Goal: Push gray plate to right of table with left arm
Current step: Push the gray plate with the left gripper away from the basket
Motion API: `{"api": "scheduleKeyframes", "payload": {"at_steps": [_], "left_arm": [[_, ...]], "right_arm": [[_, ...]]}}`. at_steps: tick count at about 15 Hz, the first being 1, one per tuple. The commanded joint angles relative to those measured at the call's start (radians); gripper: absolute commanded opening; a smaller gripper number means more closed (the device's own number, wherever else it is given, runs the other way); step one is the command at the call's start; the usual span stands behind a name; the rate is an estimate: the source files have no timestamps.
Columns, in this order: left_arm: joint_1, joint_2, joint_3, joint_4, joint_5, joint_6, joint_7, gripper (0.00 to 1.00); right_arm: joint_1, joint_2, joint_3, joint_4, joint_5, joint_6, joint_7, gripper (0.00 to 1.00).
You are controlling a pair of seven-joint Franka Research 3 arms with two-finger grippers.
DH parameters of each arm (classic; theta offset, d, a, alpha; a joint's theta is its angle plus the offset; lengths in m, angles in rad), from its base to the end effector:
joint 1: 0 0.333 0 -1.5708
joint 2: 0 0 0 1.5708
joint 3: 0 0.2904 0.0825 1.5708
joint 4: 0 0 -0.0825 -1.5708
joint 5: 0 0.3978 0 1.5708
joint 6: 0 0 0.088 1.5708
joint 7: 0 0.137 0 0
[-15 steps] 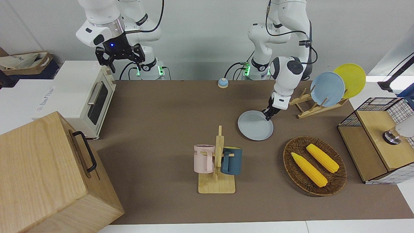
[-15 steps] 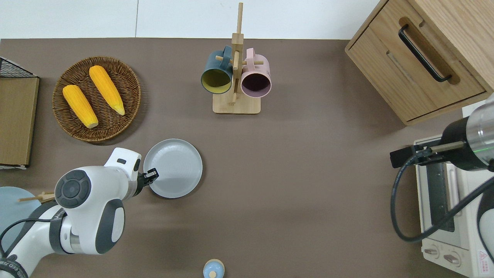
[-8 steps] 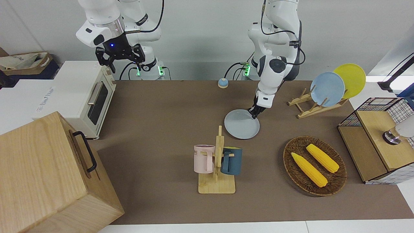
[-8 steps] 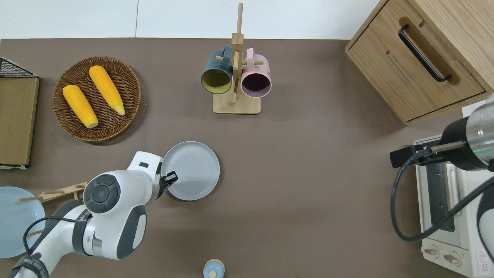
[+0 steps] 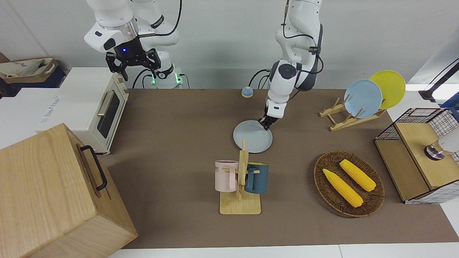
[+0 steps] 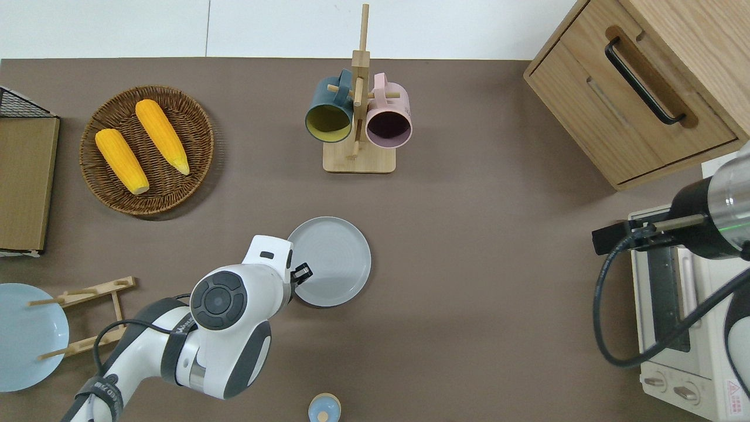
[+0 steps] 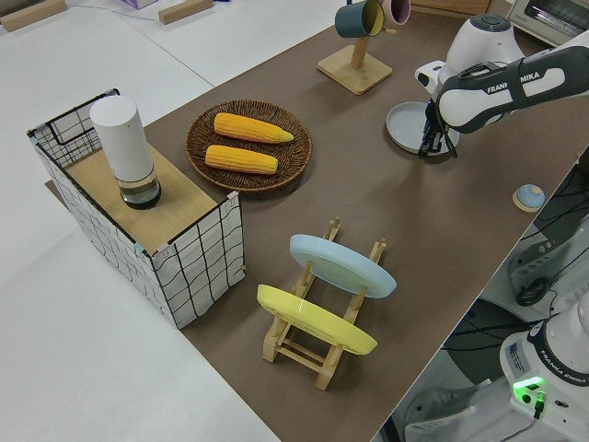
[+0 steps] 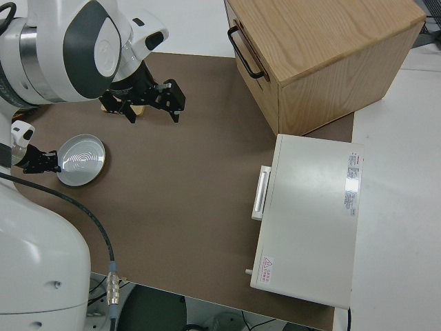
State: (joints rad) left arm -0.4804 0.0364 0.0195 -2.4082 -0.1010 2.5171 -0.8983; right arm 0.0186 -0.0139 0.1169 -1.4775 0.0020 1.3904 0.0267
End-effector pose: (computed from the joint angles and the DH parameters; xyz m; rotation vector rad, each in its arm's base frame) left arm 0.4558 -0.2273 0.2379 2.9469 0.7795 0.0272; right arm 0.5378 0.0741 0.6060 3.1293 0.1707 -0.1146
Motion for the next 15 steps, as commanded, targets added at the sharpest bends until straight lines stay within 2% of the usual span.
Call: {"api": "scheduleKeyframes", "payload": {"at_steps": [1, 9, 15], "left_arm": [[-0.059, 0.076, -0.012, 0.044, 0.000, 0.003, -0.077, 0.00], [-0.081, 0.141, -0.090, 0.124, 0.001, 0.005, -0.200, 0.00], [-0.132, 0.220, -0.099, 0.211, 0.007, 0.008, -0.277, 0.00]], "right_arm": [[-0.020, -0.003, 0.013, 0.008, 0.010, -0.014, 0.001, 0.983], [-0.020, -0.003, 0.013, 0.008, 0.010, -0.014, 0.002, 0.983], [-0.020, -0.003, 0.015, 0.008, 0.010, -0.014, 0.002, 0.983]]}}
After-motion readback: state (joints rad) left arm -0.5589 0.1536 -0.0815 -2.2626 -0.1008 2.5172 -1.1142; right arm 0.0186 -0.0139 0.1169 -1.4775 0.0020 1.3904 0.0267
